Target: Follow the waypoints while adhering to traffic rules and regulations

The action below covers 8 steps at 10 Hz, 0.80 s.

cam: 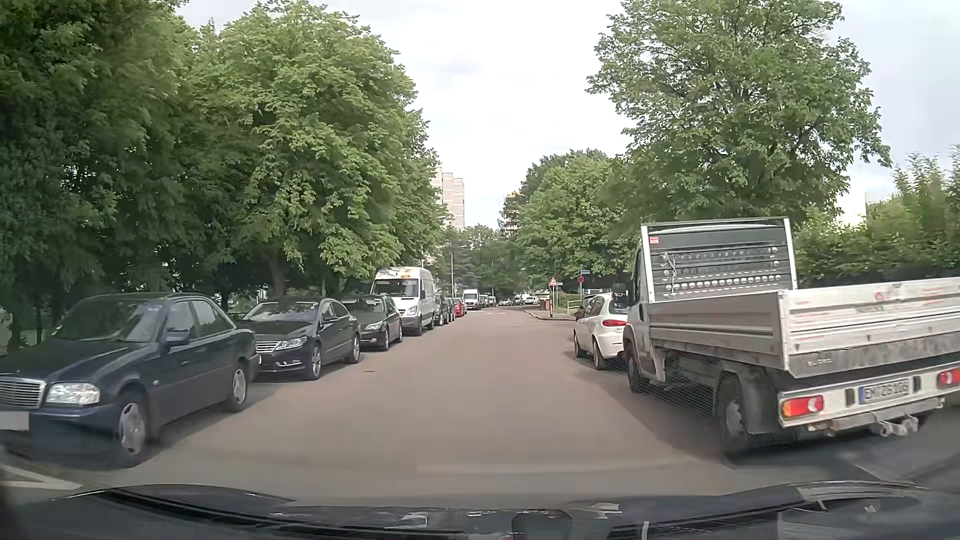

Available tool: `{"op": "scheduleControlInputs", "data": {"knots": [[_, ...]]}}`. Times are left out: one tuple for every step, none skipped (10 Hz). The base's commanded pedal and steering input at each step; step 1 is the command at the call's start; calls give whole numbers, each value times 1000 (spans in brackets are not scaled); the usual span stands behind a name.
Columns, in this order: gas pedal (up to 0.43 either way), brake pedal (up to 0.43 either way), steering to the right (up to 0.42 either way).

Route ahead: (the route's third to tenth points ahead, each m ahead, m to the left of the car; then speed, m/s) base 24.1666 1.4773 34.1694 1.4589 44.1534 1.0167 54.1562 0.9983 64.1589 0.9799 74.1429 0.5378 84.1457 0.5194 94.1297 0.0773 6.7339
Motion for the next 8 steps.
{"op": "scheduleControlInputs", "data": {"knots": [[0, 0, -3], [0, 0, -3], [0, 0, -2], [0, 0, -2], [0, 0, -2], [0, 0, -2], [0, 0, -2], [0, 0, -2]]}}
